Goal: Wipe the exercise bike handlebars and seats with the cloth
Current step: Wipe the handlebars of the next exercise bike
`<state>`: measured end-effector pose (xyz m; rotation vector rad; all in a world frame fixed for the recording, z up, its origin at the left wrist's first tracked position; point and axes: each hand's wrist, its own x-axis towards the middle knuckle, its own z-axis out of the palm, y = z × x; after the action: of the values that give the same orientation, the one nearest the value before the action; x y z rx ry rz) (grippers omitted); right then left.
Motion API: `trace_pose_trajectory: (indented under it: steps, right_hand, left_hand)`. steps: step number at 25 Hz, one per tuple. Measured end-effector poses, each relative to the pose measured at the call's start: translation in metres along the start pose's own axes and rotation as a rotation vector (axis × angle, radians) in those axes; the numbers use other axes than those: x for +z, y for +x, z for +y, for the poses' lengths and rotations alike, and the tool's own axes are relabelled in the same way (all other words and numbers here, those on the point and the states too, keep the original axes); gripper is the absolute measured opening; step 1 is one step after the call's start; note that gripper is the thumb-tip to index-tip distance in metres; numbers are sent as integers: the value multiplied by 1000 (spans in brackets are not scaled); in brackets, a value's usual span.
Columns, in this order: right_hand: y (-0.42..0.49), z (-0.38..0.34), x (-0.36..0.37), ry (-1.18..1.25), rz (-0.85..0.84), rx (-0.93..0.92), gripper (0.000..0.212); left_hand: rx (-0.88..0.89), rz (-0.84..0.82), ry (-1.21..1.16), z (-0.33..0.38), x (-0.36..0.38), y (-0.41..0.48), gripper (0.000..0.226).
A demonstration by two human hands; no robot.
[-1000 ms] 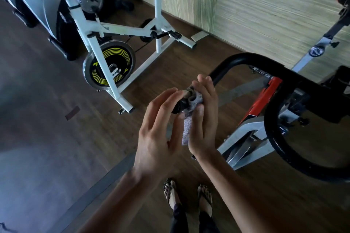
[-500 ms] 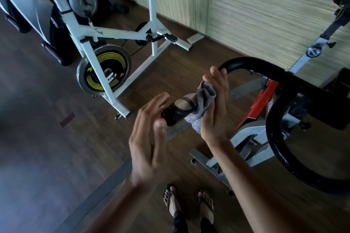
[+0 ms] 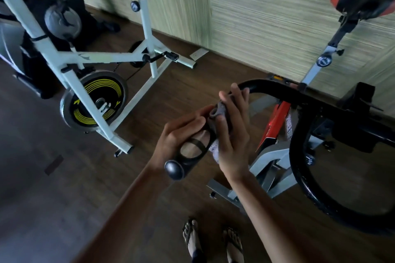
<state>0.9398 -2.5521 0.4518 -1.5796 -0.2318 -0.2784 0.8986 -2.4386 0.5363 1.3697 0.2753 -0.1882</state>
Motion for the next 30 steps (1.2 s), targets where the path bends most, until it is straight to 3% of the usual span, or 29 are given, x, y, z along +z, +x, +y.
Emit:
trace_pose_trajectory:
  steps: [1,5,11,18,21,24,28,30]
  right_hand:
    - [2,1,-3,-77,25,-79,38]
    - [10,1,-4,-157,24,-91,39]
    - [39,14,-7,-464,222,-164,41]
    - [54,23,-20,-898,396,-211,45]
    - [53,30,-31,-1033,507,-200,38]
    - [60,30,-21,-992,657,-114,38]
    - [58,31,-28,-1025,604,-204,38]
    - [60,29,-35,-1020,669,-179,36]
  left_hand:
    - [-15,-25,1,-2,-4,2,33]
    - [38,-243,145,5,-11,17,39]
    - [74,-260,574,19,2,58,52]
    - [375,-337,1013,23,19,77,72]
    - [427,-398,1073,23,19,77,65]
    - [428,-426,1066,23,18,79,62]
    - [454,-416,1066,24,17,79,62]
    - [445,-409,1054,24,18,79,62]
